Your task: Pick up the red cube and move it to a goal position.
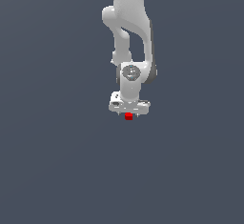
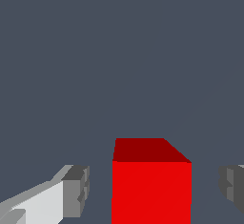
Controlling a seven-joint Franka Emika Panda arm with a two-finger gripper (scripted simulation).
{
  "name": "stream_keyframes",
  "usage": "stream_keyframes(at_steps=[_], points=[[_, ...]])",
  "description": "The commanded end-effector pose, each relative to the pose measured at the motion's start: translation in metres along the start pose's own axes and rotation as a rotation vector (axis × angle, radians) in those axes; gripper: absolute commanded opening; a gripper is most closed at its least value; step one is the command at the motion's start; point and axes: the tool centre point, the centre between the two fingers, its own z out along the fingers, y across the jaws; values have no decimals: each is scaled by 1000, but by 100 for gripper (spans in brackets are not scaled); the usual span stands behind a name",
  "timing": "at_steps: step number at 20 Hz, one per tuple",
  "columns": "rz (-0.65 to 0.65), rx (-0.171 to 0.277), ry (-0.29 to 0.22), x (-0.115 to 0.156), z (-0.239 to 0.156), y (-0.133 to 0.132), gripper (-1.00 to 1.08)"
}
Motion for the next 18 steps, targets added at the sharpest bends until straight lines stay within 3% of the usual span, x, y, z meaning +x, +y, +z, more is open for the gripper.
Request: stream_keyframes(at_steps=[1, 6, 7, 18], points=[[10, 2, 1, -3, 8, -3, 100], [15, 3, 1, -4, 14, -5, 100], [15, 3, 1, -4, 14, -5, -100], [15, 3, 1, -4, 14, -5, -100]])
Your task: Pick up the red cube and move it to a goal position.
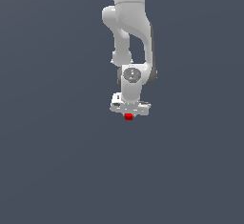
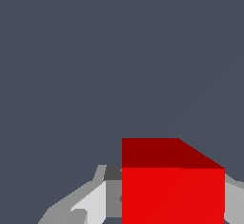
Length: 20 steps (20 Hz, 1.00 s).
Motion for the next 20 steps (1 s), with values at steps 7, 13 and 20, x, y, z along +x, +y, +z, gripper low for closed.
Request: stream_keyframes(at_steps=[7, 13, 20], points=[[0, 0, 0, 8, -20, 11, -100], [0, 0, 0, 24, -54, 30, -100], [0, 0, 0, 35, -74, 41, -100]])
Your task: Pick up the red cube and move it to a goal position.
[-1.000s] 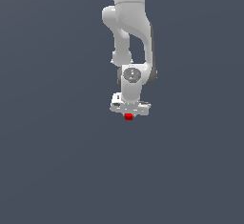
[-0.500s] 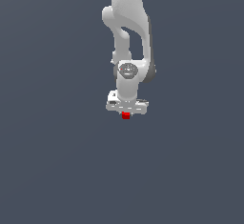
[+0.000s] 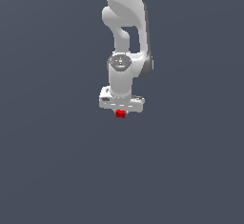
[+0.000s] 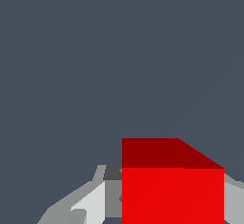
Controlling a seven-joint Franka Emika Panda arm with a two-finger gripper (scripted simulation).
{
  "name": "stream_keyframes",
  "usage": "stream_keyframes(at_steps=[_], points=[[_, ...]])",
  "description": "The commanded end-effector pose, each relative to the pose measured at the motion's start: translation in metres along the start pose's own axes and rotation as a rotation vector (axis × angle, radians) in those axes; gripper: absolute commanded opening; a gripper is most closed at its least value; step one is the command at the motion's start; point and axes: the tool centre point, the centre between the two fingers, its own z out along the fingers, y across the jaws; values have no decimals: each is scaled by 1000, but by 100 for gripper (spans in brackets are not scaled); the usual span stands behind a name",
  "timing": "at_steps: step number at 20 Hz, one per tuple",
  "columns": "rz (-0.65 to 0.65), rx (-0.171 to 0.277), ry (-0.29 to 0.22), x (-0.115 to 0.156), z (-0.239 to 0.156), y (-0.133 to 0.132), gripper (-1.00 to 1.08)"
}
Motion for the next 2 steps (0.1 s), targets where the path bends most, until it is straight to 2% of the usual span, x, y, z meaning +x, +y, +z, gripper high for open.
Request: stream_keyframes(at_steps=[1, 2], points=[[-1, 0, -1, 2, -4, 2, -100], [-1, 0, -1, 2, -4, 2, -100]])
